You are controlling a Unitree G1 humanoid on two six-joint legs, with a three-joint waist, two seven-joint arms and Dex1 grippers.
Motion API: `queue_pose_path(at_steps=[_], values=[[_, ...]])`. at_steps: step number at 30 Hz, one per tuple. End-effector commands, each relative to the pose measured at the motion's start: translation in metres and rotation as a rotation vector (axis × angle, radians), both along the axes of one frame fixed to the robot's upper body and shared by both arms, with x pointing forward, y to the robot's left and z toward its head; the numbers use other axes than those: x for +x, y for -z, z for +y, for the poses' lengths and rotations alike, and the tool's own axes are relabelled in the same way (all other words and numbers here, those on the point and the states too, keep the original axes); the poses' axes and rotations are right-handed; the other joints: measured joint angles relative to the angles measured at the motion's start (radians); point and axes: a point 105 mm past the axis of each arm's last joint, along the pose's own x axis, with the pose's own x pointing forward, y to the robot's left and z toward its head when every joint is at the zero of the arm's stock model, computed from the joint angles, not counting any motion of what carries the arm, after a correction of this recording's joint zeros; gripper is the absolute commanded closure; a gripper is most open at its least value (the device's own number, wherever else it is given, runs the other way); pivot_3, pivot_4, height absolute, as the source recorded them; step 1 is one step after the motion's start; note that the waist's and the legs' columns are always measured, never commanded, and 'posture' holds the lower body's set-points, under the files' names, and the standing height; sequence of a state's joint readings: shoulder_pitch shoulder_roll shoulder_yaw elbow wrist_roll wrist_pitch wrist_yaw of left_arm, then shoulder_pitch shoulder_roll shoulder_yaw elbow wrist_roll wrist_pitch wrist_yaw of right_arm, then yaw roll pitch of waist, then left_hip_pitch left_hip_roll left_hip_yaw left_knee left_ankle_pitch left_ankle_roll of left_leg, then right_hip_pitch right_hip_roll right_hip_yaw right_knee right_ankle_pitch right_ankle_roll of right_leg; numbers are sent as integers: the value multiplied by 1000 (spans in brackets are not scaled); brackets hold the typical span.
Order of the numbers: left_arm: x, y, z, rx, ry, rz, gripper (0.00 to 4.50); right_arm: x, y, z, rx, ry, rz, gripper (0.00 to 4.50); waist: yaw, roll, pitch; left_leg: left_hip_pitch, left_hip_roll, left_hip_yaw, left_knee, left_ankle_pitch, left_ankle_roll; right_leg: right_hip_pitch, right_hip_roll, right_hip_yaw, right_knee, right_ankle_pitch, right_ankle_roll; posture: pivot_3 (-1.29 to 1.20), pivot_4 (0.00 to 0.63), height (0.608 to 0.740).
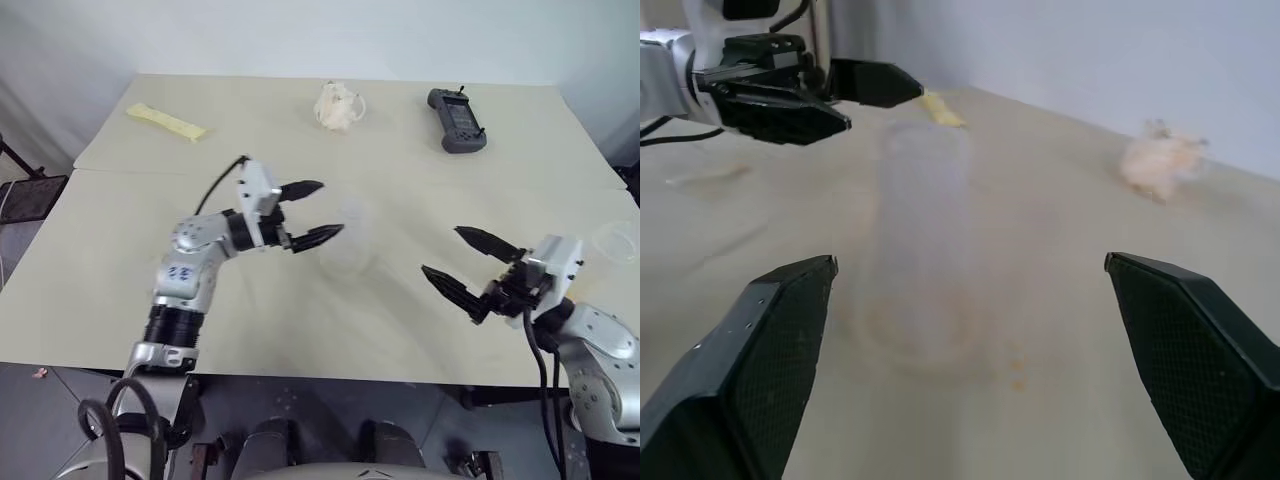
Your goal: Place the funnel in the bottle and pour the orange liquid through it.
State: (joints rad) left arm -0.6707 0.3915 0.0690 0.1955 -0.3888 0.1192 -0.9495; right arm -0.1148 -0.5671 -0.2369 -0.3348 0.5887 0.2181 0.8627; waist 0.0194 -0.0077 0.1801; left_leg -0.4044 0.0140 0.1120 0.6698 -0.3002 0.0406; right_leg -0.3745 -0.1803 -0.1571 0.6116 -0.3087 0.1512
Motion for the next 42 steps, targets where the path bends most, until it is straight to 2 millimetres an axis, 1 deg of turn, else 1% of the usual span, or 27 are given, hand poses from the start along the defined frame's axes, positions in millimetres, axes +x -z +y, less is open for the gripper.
queue_pose_path(at_steps=[1,2,4,5,6,7,8,9,11,13,16,18,19,22,24,26,28,29,34,35,37,39,42], values=[[-16,-20,35,-61,-90,-92,26,2,-9,11,16,-80,-34,0,-4,0,0,0,0,0,0,0,0,0,0,0,0,0,0,0,150,740],[-22,-15,49,-65,-139,-75,26,4,-10,15,16,-112,-23,0,-5,0,0,0,0,0,-1,0,0,0,0,0,1,0,0,0,150,740],[-31,-7,67,-69,-214,-61,26,6,-12,19,7,-150,-20,0,-11,0,0,0,0,-1,-1,0,0,0,-1,0,1,0,0,0,150,740],[-43,6,90,-78,-318,-35,26,7,-13,25,-19,-194,-28,0,-16,0,0,1,0,-1,-1,0,0,0,-1,0,1,0,0,0,150,740],[-52,15,104,-78,-390,-18,26,8,-14,28,-38,-222,-35,0,-20,0,0,0,0,-1,-1,0,0,0,-1,-1,0,0,0,0,150,740],[-60,20,112,-77,-438,-6,26,8,-14,30,-51,-241,-38,0,-25,0,0,1,0,-1,-2,0,0,0,-2,0,1,0,0,0,150,740],[-78,33,131,-72,-540,11,26,7,-13,36,-90,-288,-49,0,-27,0,0,1,0,-1,-2,0,0,0,-2,0,0,0,0,0,150,740],[-94,42,145,-72,-623,31,26,6,-12,39,-110,-320,-54,0,-31,-1,0,0,0,-2,-2,0,0,0,-2,-1,0,0,0,0,150,740],[-120,51,166,-88,-766,51,26,5,-11,44,-149,-366,-69,0,-34,-1,1,1,1,-2,-2,-1,0,0,-1,-1,0,0,0,0,150,740],[-141,62,177,-108,-872,85,26,2,-4,47,-202,-415,-76,0,-20,-1,1,0,1,-3,-2,-1,0,1,-2,-2,0,0,0,0,150,740],[-168,81,187,-152,-998,158,26,-4,5,52,-254,-484,-77,0,-3,-1,1,1,0,-4,1,-1,2,4,-3,-1,-2,0,0,0,150,740],[-179,92,186,-200,-1052,212,26,-4,6,54,-247,-500,-73,0,2,-1,1,1,0,-4,3,-3,3,5,-3,-1,-4,0,0,0,150,740],[-181,96,184,-211,-1060,231,26,-3,6,55,-249,-504,-75,0,4,-1,1,1,0,-3,3,-3,3,6,-3,-1,-4,0,0,0,150,740],[-175,105,171,-235,-1033,280,26,-1,5,55,-239,-509,-71,0,7,-1,1,0,1,-4,6,-5,3,5,-3,-1,-5,0,0,0,150,740],[-165,108,162,-245,-998,303,26,1,3,55,-228,-504,-72,0,5,-1,0,0,1,-4,7,-6,2,5,-3,-1,-5,0,-1,0,150,740],[-154,111,160,-239,-1004,318,26,4,0,54,-220,-491,-83,0,5,-1,0,0,1,-4,7,-6,2,5,-3,-1,-4,0,0,0,150,740],[-139,115,159,-256,-1016,352,26,4,0,54,-224,-482,-91,0,4,-1,0,0,1,-3,7,-6,2,4,-2,-1,-1,0,-1,0,150,740],[-128,116,157,-248,-1015,351,26,4,0,53,-222,-479,-88,0,4,-1,0,0,1,-3,7,-6,2,4,-2,-1,0,0,0,0,150,740],[-88,116,157,-259,-1057,361,26,1,1,55,-201,-451,-90,0,3,-1,0,0,1,-3,7,-6,2,4,-2,-1,1,0,0,0,150,740],[-81,118,155,-239,-1056,370,26,0,1,55,-193,-440,-88,0,3,-1,0,0,1,-3,7,-6,2,4,-2,-1,1,0,0,0,150,740],[-73,117,156,-264,-1059,386,26,-1,2,53,-184,-427,-82,0,3,-1,0,0,1,-3,7,-6,2,3,-2,-1,1,0,0,0,150,740],[-67,110,160,-287,-1076,376,408,-4,5,52,-181,-420,-70,0,3,-1,0,0,1,-3,7,-6,2,3,-2,-1,1,0,0,0,150,740],[-60,105,159,-304,-1058,382,1190,-5,8,51,-169,-405,-54,0,2,-1,0,0,1,-3,7,-6,2,3,-1,-1,1,0,0,0,150,740]])
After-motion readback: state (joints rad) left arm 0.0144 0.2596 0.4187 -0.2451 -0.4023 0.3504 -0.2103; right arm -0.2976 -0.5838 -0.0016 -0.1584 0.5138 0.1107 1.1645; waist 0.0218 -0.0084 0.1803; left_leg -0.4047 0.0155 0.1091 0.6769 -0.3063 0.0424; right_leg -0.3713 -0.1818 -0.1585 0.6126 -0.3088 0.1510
